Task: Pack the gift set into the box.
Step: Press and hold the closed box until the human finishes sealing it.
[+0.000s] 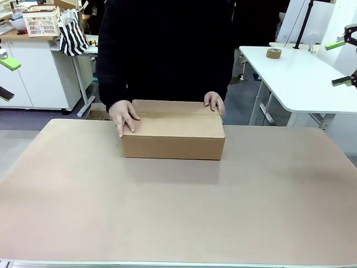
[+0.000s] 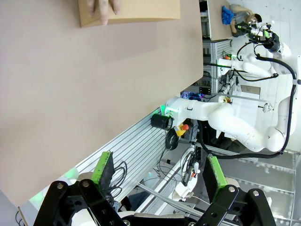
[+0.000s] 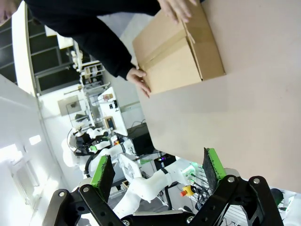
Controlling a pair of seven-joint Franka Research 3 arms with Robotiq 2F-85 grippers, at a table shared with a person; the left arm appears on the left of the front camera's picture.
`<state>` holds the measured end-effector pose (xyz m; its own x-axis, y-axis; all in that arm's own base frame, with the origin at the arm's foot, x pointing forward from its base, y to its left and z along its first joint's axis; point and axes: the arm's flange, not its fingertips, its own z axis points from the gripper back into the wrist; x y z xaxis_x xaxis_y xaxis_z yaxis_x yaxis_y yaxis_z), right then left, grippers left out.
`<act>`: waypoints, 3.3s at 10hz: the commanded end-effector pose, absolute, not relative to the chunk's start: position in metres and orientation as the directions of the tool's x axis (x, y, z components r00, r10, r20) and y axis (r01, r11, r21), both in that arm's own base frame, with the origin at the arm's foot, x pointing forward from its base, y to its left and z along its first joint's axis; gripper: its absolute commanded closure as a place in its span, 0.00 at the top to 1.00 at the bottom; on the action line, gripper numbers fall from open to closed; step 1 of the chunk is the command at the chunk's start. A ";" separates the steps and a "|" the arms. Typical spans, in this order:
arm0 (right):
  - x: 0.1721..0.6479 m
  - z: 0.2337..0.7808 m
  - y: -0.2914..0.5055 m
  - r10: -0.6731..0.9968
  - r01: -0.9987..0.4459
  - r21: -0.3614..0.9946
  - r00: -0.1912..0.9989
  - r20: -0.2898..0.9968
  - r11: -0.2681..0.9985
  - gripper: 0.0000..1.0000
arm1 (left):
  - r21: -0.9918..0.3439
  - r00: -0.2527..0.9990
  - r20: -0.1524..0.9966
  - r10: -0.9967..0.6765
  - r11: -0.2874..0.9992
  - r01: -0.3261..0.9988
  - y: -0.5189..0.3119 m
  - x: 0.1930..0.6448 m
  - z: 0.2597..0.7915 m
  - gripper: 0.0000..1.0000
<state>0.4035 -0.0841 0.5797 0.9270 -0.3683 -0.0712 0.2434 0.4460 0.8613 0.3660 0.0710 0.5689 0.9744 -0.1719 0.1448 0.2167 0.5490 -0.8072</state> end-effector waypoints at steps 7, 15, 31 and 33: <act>0.401 0.582 -0.085 -0.364 0.257 0.856 0.927 -0.088 0.448 1.00 | -0.802 0.975 0.146 -0.165 0.557 0.215 0.072 0.365 0.567 1.00; 0.401 0.582 -0.085 -0.364 0.257 0.856 0.927 -0.088 0.448 1.00 | -0.802 0.975 0.146 -0.165 0.557 0.215 0.072 0.365 0.567 1.00; 0.401 0.582 -0.085 -0.364 0.257 0.856 0.927 -0.088 0.448 1.00 | -0.802 0.975 0.146 -0.165 0.557 0.215 0.072 0.365 0.567 1.00; 0.401 0.582 -0.085 -0.364 0.257 0.856 0.927 -0.088 0.448 1.00 | -0.802 0.975 0.146 -0.165 0.557 0.215 0.072 0.365 0.567 1.00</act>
<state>0.4035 -0.0840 0.5797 0.9272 -0.3676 -0.0717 0.2434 0.4459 0.8613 0.3660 0.0710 0.5689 0.9744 -0.1719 0.1448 0.2167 0.5490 -0.8072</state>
